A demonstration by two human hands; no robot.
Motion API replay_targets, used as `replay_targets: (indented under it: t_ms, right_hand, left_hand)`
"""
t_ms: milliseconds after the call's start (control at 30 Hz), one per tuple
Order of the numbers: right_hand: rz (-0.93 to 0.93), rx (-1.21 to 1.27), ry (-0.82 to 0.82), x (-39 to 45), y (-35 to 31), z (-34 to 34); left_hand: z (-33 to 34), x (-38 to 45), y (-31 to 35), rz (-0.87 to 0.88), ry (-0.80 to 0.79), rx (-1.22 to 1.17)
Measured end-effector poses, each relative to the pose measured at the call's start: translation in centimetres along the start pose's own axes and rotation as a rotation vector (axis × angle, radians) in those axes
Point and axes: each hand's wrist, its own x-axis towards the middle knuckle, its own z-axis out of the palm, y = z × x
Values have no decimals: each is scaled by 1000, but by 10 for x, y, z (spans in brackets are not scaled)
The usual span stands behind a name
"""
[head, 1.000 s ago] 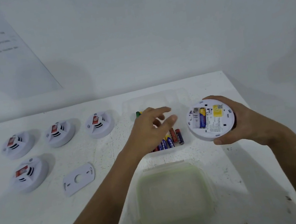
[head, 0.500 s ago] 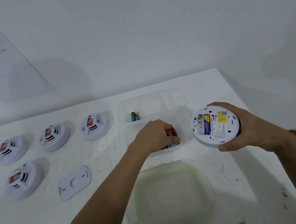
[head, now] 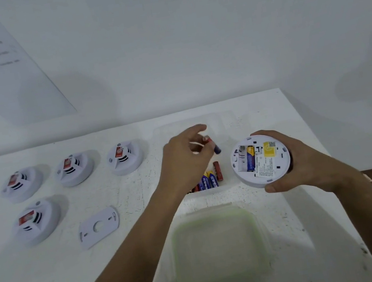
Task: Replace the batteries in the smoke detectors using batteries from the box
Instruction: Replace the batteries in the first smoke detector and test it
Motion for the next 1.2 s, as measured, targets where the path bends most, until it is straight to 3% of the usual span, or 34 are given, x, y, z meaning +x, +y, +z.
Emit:
replay_targets:
  t_ms: [133, 400, 600, 833, 1200]
  right_hand:
    - [-38, -3, -30, 12, -8, 11]
    - [-89, 3, -114, 35, -22, 32]
    - [-107, -14, -203, 55, -36, 54]
    - [-128, -7, -294, 79, -56, 101]
    - [-122, -17, -394, 111, -76, 192]
  left_hand:
    - [-11, -20, 20, 119, -3, -48]
    - [-17, -46, -3, 449, 110, 284]
    - [-41, -61, -21, 220, 88, 95]
    - [-100, -70, -29, -265, -77, -198]
    - [-181, -94, -73, -343, -23, -247]
